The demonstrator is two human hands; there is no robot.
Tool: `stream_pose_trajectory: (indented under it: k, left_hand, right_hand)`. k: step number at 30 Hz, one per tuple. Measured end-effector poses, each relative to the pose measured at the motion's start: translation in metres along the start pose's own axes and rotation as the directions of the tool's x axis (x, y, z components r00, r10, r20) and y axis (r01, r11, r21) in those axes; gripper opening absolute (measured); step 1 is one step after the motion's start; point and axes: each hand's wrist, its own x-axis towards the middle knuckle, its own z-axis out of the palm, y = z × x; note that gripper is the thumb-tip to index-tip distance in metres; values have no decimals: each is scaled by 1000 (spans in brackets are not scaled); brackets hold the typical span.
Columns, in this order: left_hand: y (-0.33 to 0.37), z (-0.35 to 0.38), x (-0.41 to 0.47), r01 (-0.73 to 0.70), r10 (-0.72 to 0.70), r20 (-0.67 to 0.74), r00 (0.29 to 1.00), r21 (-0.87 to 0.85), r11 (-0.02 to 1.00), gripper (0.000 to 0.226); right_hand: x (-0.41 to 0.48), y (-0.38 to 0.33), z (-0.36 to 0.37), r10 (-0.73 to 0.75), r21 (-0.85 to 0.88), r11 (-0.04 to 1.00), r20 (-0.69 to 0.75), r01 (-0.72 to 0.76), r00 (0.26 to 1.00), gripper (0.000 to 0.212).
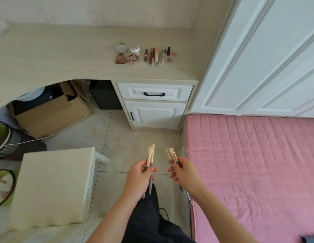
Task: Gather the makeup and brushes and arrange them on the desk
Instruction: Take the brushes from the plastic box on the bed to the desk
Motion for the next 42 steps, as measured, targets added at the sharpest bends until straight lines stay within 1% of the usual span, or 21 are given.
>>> stream_pose_trajectory:
  k: [8,14,21,25,29,33,42]
  left_hand:
    - [68,-25,97,-27,27,26,999,4,1000,17]
    - [126,-53,173,-88,86,61,994,31,996,16]
    - [169,-63,233,-95,92,104,990,31,995,13]
    - [190,-56,267,-88,82,123,989,39,995,12]
    - [217,-42,300,-110,101,131,986,66,992,9]
    - [248,-22,337,-135,118,134,984,126,983,8]
    - [305,31,419,-132,107,156,982,164,978,11]
  right_hand:
    - [85,-67,2,20,71,997,-49,-17,999,18]
    - [149,-130,5,5,85,996,-87,2,996,18]
    - [203,-179,0,27,103,995,-110,-16,994,17]
    - [235,-200,-11,41,110,994,-137,-26,990,18]
    - [270,-223,-29,27,94,995,-153,-13,988,17]
    - [306,-246,-54,20,101,995,-182,-1,983,17]
    - [388,-279,-104,43,38,999,-213,-36,976,17]
